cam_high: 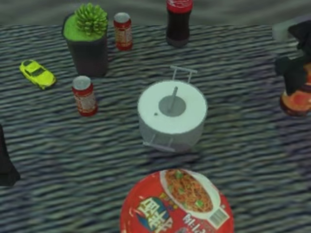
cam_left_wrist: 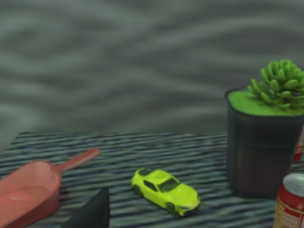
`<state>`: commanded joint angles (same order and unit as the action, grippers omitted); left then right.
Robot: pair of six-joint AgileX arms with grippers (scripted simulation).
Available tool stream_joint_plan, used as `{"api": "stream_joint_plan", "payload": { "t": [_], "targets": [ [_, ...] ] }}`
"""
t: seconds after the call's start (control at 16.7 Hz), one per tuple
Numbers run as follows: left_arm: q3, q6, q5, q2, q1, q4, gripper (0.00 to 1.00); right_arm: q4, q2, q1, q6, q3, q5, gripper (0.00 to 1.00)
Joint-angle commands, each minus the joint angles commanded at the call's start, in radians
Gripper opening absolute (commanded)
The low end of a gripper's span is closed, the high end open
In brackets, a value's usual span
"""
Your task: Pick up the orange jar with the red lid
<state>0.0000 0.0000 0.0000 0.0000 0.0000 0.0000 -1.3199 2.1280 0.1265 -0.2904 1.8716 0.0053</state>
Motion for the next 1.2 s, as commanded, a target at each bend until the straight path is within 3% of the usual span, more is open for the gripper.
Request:
{"api": "stream_joint_plan", "payload": {
  "t": [0.3,0.48,0.9,1.2],
  "targets": [
    [0.000,0.000,0.000,0.000,0.000,0.000,1.00,0.033,0.065,0.094,0.392,0.041,0.001,0.00],
    [0.000,0.000,0.000,0.000,0.000,0.000,1.00,0.046,0.093,0.136,0.532,0.052,0.000,0.00],
    [0.000,0.000,0.000,0.000,0.000,0.000,1.00,0.054,0.098,0.146,0.577,0.048,-0.001,0.00],
    [0.000,0.000,0.000,0.000,0.000,0.000,1.00,0.197,0.123,0.149,0.580,-0.060,0.001,0.00]
  ]
}}
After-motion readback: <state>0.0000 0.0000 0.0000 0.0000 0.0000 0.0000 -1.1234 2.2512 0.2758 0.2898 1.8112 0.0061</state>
